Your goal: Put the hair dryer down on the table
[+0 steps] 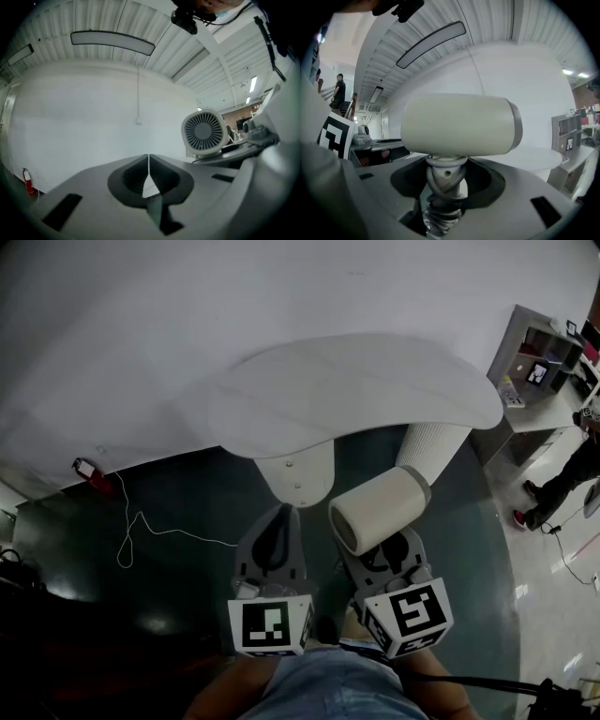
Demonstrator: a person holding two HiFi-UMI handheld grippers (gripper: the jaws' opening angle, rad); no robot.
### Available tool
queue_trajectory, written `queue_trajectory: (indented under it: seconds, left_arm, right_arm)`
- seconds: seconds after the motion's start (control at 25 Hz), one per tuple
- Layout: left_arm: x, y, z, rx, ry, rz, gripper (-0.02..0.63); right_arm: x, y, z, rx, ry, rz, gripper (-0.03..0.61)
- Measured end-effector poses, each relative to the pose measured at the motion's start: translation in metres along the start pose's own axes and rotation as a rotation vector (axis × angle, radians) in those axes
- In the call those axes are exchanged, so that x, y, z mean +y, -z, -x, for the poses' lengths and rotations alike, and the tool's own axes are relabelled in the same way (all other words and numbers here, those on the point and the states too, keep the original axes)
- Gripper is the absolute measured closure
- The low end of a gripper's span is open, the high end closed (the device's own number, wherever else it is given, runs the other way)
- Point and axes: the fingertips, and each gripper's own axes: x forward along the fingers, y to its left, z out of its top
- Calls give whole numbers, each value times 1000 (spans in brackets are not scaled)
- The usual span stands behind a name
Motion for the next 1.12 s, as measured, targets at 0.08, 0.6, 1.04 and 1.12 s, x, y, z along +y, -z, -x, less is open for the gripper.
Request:
queue_trajectory:
  seconds: [0.08, 0.6, 1.04, 1.12]
  left_arm:
    - [-5, -2, -29, 8, -4, 2, 601]
    - [-5, -9, -210, 45, -46, 2, 601]
    - [10, -26, -276, 21, -126, 27, 601]
    - [21, -26, -281, 14, -145, 32, 601]
  right_arm:
    - [-23, -10, -16, -7, -9, 16, 359]
    - [-152, -37, -146, 38, -84, -1, 359]
    - [-191, -55, -214, 24, -174, 3, 359]
    - [-191, -58, -227, 24, -183, 6, 359]
